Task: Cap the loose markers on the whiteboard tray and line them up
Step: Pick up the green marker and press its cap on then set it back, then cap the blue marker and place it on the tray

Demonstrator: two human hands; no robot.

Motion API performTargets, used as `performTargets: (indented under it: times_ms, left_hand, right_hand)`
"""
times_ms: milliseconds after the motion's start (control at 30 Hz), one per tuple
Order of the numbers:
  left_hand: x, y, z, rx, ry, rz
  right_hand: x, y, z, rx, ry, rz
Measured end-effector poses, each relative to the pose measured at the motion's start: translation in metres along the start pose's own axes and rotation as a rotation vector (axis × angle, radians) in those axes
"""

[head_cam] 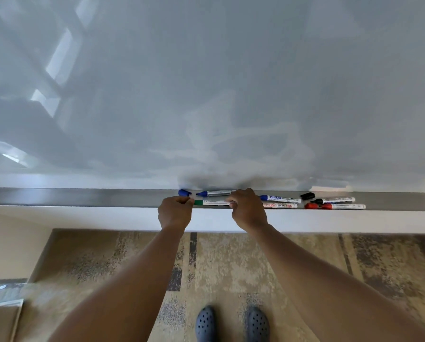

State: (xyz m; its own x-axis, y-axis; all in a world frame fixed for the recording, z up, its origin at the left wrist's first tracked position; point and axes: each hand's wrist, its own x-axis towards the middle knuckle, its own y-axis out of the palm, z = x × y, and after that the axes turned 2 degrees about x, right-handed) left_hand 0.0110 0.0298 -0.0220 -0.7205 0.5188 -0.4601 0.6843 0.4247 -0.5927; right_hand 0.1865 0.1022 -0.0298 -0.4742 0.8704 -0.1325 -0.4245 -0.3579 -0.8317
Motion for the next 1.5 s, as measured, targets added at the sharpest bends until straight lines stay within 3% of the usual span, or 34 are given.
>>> performTargets:
  times_ms: [300, 600, 1233, 1500]
  left_hand:
    - [0.01, 0.009, 0.002, 0.135, -0.006, 0.009]
    - [0.022, 0.01, 0.002, -0.008, -0.121, -0.113]
    - [0.033, 0.016, -0.003, -0.053, -0.141, -0.117]
    - [0.035, 0.014, -0.003, -0.165, -0.211, -0.082]
  right_hand:
    - [0.002, 0.008, -0.004, -0.082, -0.026, 0.008]
    - [0.009, 0.01, 0.006, -0.144, -0.179, -0.131]
    - [0.033, 0.017, 0.032, -0.405, -0.156, 0.051]
    - [0.03, 0.013, 0.029, -0.377, -0.206, 0.004]
